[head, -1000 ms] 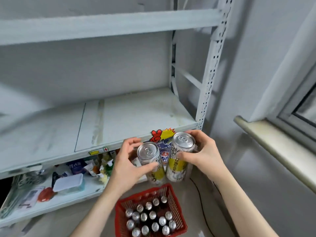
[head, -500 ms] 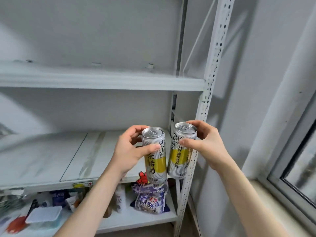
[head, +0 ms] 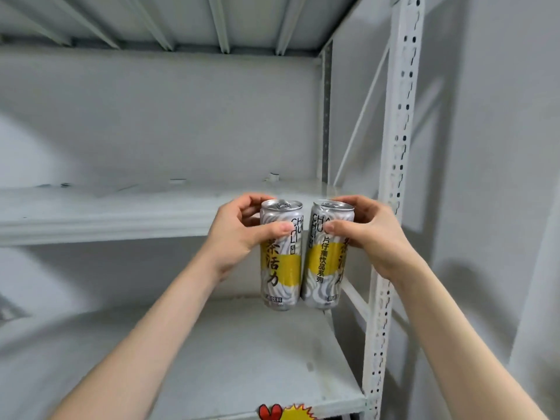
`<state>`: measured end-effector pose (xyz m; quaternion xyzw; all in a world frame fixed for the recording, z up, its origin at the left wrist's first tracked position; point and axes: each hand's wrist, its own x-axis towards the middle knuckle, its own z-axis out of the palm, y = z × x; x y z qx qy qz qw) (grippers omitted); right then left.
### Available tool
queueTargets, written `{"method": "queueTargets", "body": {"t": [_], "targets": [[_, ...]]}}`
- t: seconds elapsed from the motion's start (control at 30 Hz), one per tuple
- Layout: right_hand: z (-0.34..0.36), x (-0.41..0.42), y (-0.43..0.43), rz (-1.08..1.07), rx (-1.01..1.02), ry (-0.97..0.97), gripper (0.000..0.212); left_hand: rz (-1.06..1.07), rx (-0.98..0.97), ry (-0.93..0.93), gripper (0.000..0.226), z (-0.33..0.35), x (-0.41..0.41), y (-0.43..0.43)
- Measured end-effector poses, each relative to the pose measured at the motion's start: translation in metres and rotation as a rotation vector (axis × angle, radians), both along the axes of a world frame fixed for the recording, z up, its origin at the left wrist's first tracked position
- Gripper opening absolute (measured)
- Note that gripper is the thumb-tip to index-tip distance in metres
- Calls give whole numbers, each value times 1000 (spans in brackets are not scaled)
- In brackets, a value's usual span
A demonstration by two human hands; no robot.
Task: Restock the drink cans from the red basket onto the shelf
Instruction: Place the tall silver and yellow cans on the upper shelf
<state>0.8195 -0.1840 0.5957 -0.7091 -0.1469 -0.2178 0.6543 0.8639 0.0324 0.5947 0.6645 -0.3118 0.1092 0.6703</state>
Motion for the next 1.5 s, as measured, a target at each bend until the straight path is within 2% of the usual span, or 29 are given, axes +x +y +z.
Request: {"method": "queueTargets", "body": {"t": [0.1, 0.3, 0.43, 0.57, 0.67, 0.97, 1.1, 1.17, 1.33, 1.5], "targets": [[30, 29, -6, -2, -7, -10, 59, -26, -21, 8, 54, 32, 25, -7], [88, 103, -24, -8, 18, -60, 30, 8, -22, -20, 48, 89, 93, -20], [118, 154, -31, -18, -11, -73, 32, 42, -12, -28, 36, 117, 143, -32], [138, 205, -38, -34, -45, -42, 47, 68, -4, -6, 38, 132, 196, -42], [146, 241, -42, -51, -52, -17, 50, 86, 10, 15, 41, 137, 233, -49], [159, 327, -58, -105, -92, 57, 38, 149, 68, 87, 51, 143, 327, -62], [158, 358, -60, -113, -121, 97, 47, 170, 87, 106, 51, 143, 358, -66], [154, 369, -58, -111, -144, 113, 48, 183, 86, 115, 52, 140, 371, -68], [141, 388, -52, -101, -154, 120, 35, 182, 103, 139, 52, 125, 387, -68], [131, 397, -50, -90, -183, 106, 43, 206, 104, 146, 51, 119, 389, -66]]}}
